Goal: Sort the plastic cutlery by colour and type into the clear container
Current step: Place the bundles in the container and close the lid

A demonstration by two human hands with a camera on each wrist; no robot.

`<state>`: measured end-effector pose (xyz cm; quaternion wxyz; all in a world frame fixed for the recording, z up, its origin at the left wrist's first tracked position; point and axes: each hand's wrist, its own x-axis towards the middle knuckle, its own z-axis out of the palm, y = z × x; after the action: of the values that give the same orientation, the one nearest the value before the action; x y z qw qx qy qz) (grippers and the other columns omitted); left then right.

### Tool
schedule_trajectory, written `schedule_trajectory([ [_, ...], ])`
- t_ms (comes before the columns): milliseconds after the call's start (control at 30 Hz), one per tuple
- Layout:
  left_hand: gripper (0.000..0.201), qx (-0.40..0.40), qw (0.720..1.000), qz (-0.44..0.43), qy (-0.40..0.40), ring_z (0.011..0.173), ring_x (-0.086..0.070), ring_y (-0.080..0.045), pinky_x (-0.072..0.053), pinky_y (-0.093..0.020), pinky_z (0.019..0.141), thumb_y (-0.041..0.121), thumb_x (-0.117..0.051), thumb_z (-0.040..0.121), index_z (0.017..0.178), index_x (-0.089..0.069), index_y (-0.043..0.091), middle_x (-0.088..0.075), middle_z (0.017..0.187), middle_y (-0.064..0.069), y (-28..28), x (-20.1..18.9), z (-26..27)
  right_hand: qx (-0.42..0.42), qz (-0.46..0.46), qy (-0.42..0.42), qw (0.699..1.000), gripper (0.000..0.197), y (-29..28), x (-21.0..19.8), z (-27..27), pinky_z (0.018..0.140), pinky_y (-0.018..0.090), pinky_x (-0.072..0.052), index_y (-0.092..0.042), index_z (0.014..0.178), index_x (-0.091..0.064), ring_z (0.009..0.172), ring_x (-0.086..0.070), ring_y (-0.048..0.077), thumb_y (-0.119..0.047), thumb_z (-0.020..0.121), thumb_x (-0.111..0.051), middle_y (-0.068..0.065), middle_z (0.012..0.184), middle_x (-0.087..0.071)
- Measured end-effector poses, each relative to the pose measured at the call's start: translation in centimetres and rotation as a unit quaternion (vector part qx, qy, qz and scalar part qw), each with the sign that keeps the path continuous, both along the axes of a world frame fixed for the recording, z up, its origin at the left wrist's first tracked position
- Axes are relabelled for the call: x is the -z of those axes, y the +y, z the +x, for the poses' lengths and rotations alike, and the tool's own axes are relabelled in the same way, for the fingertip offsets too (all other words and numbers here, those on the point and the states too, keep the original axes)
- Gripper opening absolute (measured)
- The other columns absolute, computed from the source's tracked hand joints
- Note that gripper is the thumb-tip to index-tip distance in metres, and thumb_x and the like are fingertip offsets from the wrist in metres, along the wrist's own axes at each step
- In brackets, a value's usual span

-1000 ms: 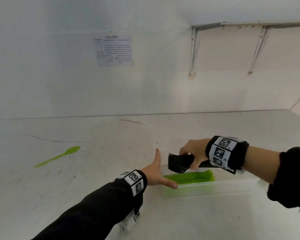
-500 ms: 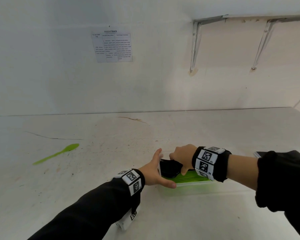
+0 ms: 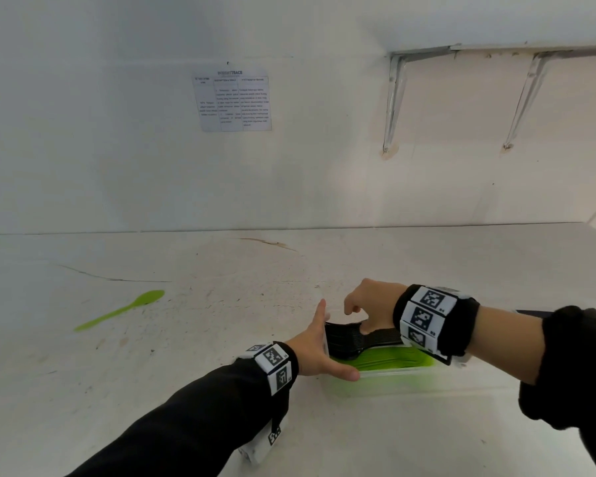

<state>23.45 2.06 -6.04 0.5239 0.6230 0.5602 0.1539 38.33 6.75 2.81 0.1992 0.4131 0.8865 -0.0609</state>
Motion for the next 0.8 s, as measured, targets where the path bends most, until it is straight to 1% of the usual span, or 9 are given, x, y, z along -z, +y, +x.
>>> schedule_trajectory([
  [133, 0.136, 0.002, 1.000, -0.002, 0.007, 0.146, -0.009, -0.016, -0.014, -0.035, 0.118, 0.032, -0.083, 0.067, 0.142, 0.031, 0.026, 0.005, 0.159, 0.002, 0.3, -0.1, -0.1, 0.030, 0.008, 0.055, 0.998, 0.036, 0.0, -1.7, -1.2, 0.092, 0.026, -0.043, -0.014, 0.124, -0.056, 0.112, -0.055, 0.017, -0.027, 0.090, -0.058, 0.001, 0.120, -0.061],
  [233, 0.140, 0.022, 0.999, 0.011, 0.045, 0.145, -0.014, -0.015, -0.014, -0.037, 0.119, 0.057, -0.080, 0.056, 0.147, 0.021, 0.025, -0.006, 0.159, 0.003, 0.6, -0.7, -0.9, 0.045, 0.018, 0.130, 0.990, 0.027, 0.0, -2.9, -3.5, 0.082, 0.022, -0.041, -0.014, 0.113, -0.063, 0.101, -0.056, 0.015, -0.028, 0.092, -0.054, 0.000, 0.109, -0.062],
  [300, 0.114, 0.005, 0.995, 0.048, 0.087, 0.144, -0.017, -0.016, -0.016, -0.034, 0.117, 0.060, -0.068, 0.071, 0.151, 0.003, 0.021, -0.013, 0.158, 0.002, 0.7, -1.4, -2.6, 0.048, 0.010, 0.181, 0.982, 0.023, 0.2, -3.4, -5.8, 0.070, 0.018, -0.043, -0.011, 0.107, -0.065, 0.080, -0.055, 0.011, -0.024, 0.092, -0.052, -0.003, 0.095, -0.059],
  [367, 0.081, -0.038, 0.982, 0.106, 0.154, 0.143, -0.021, -0.017, -0.019, -0.032, 0.115, 0.052, -0.054, 0.088, 0.150, -0.014, 0.019, -0.019, 0.157, 0.000, 0.7, -1.8, -5.6, 0.061, -0.008, 0.237, 0.969, 0.020, 0.4, -3.5, -8.6, 0.058, 0.014, -0.043, -0.010, 0.102, -0.065, 0.061, -0.051, 0.005, -0.020, 0.092, -0.051, -0.005, 0.085, -0.058],
  [400, 0.074, -0.060, 0.973, 0.123, 0.187, 0.142, -0.023, -0.017, -0.020, -0.031, 0.114, 0.047, -0.052, 0.091, 0.149, -0.019, 0.018, -0.022, 0.156, -0.002, 0.7, -1.9, -7.7, 0.069, -0.016, 0.259, 0.963, 0.017, 0.5, -3.3, -10.1, 0.055, 0.014, -0.044, -0.011, 0.098, -0.065, 0.058, -0.051, 0.004, -0.018, 0.091, -0.051, -0.004, 0.082, -0.059],
  [500, 0.067, -0.088, 0.943, 0.135, 0.292, 0.143, -0.021, -0.019, -0.020, -0.032, 0.116, 0.036, -0.051, 0.094, 0.149, -0.020, 0.014, -0.021, 0.156, -0.005, 0.7, -1.5, -14.3, 0.087, -0.046, 0.297, 0.950, 0.013, 1.0, -2.3, -15.1, 0.056, 0.021, -0.051, -0.016, 0.090, -0.063, 0.061, -0.060, 0.012, -0.018, 0.089, -0.050, -0.001, 0.078, -0.065],
  [600, 0.071, -0.092, 0.901, 0.069, 0.419, 0.146, -0.005, -0.025, -0.015, -0.044, 0.117, 0.048, -0.041, 0.095, 0.151, -0.007, 0.020, -0.003, 0.159, -0.007, -0.2, -1.0, -19.9, 0.089, -0.086, 0.307, 0.944, 0.019, 1.4, -1.3, -20.3, 0.052, 0.018, -0.048, -0.007, 0.099, -0.065, 0.064, -0.059, 0.015, -0.014, 0.091, -0.049, 0.002, 0.081, -0.064],
  [700, 0.085, -0.082, 0.892, -0.011, 0.445, 0.145, 0.006, -0.033, -0.011, -0.051, 0.116, 0.060, -0.044, 0.089, 0.151, 0.002, 0.024, 0.009, 0.159, -0.008, -1.4, -0.4, -23.5, 0.073, -0.097, 0.304, 0.945, 0.024, 2.0, 0.0, -25.8, 0.051, 0.016, -0.045, 0.000, 0.103, -0.067, 0.071, -0.059, 0.018, -0.010, 0.091, -0.048, 0.009, 0.089, -0.069],
  [800, 0.089, -0.056, 0.887, -0.034, 0.457, 0.143, 0.001, -0.041, -0.014, -0.050, 0.116, 0.059, -0.050, 0.086, 0.151, -0.002, 0.021, 0.006, 0.158, -0.011, -2.4, 0.6, -24.8, 0.040, -0.091, 0.274, 0.956, 0.028, 2.5, 1.5, -31.1, 0.056, 0.018, -0.046, 0.000, 0.111, -0.066, 0.080, -0.058, 0.018, -0.006, 0.092, -0.046, 0.014, 0.110, -0.069],
])
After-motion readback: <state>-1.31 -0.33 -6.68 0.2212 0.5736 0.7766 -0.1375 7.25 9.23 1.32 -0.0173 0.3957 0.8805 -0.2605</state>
